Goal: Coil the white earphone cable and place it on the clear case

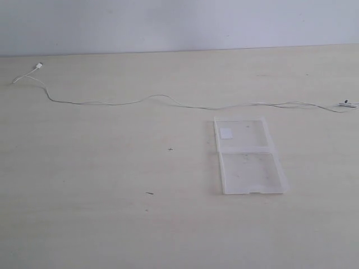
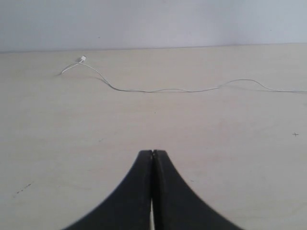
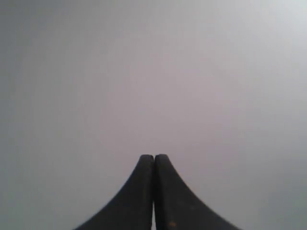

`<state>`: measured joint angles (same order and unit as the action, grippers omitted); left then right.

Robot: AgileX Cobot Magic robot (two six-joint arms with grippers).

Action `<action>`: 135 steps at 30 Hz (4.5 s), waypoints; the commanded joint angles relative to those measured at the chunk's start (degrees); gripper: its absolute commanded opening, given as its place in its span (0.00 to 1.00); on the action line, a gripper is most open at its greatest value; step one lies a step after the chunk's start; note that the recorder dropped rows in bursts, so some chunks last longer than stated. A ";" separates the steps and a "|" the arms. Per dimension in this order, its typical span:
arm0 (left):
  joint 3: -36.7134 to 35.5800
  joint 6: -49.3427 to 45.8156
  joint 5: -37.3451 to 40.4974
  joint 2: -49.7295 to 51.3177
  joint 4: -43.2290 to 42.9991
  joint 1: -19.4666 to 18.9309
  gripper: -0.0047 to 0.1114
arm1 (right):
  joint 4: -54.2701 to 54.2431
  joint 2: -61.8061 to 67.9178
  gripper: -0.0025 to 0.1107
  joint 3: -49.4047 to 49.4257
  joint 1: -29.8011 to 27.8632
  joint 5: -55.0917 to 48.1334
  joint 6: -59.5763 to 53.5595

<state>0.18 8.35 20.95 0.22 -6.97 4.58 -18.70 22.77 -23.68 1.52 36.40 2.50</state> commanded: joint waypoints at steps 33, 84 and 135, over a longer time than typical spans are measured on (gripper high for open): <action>-0.18 0.25 -0.44 -0.22 -0.24 -0.04 0.04 | 2.52 106.11 0.03 -100.59 16.54 -106.36 -50.92; -0.18 0.25 -0.44 -0.22 -0.24 -0.04 0.04 | 2.51 123.33 0.44 -100.70 25.14 -86.85 -55.63; -0.18 0.25 -0.44 -0.22 -0.24 -0.04 0.04 | 7.33 92.55 0.02 -100.70 25.14 -97.44 -34.94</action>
<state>0.18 8.35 20.95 0.22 -6.97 4.58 -12.84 118.01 -123.94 26.63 -59.30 -34.28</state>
